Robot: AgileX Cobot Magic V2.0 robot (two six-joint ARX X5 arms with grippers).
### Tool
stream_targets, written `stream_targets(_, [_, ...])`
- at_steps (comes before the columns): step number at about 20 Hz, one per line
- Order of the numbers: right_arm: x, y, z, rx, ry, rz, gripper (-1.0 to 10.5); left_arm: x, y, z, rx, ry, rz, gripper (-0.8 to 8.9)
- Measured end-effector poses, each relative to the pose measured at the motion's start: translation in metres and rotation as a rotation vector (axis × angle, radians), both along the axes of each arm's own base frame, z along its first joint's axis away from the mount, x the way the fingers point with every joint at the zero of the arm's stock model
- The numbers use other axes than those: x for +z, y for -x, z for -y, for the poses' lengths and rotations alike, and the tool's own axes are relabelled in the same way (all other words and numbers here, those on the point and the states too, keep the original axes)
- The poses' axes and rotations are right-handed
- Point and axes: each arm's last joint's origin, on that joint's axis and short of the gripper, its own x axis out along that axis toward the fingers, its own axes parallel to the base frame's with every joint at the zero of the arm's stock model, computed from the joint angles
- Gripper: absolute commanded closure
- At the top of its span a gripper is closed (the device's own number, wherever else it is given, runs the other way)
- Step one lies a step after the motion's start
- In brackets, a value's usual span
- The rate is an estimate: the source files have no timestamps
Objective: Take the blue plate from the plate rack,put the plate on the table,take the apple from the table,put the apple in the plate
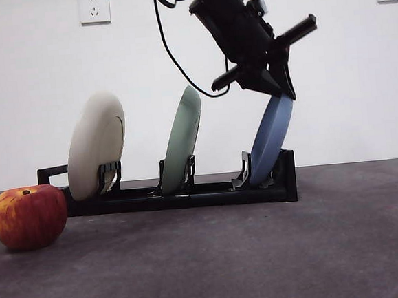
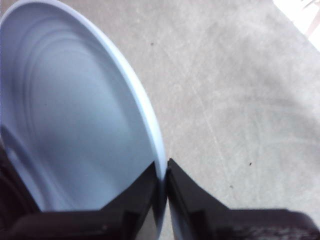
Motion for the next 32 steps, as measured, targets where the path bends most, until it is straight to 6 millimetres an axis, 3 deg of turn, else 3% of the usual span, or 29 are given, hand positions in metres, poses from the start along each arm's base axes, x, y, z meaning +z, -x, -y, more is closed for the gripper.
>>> stream_targets(3, [0.0, 0.0, 0.0, 0.0, 0.0, 0.0, 9.5, 0.029, 0.008, -0.009, -0.011, 0.041, 0.044, 8.2])
stream_targets(8, [0.0, 0.0, 0.0, 0.0, 0.0, 0.0, 9.5, 0.104, 0.038, -0.038, -0.049, 0.162, 0.153, 8.2])
stream_targets(10, [0.0, 0.0, 0.0, 0.0, 0.0, 0.0, 9.5, 0.125, 0.051, -0.047, -0.114, 0.219, 0.16, 8.2])
stream_targets(16, [0.0, 0.001, 0.0, 0.0, 0.0, -0.008, 9.5, 0.161, 0.104, -0.078, -0.271, 0.121, 0.137, 8.2])
stream_targets(20, [-0.001, 0.002, 0.0, 0.0, 0.0, -0.026, 9.5, 0.175, 0.132, -0.104, -0.287, -0.013, 0.157, 8.19])
stream_targets(24, [-0.002, 0.003, 0.0, 0.0, 0.0, -0.035, 9.5, 0.167, 0.146, -0.108, -0.257, -0.203, 0.124, 8.19])
stream_targets(26, [-0.002, 0.004, 0.0, -0.001, 0.0, -0.045, 9.5, 0.16, 0.16, -0.1, -0.257, -0.34, 0.132, 8.2])
stream_targets(29, [-0.003, 0.004, 0.0, -0.004, -0.001, -0.053, 9.5, 0.156, 0.185, -0.078, -0.324, -0.397, 0.181, 8.19])
stream_targets(32, [-0.004, 0.007, 0.0, -0.008, -0.003, -0.082, 9.5, 0.135, 0.211, -0.056, -0.324, -0.569, 0.25, 8.2])
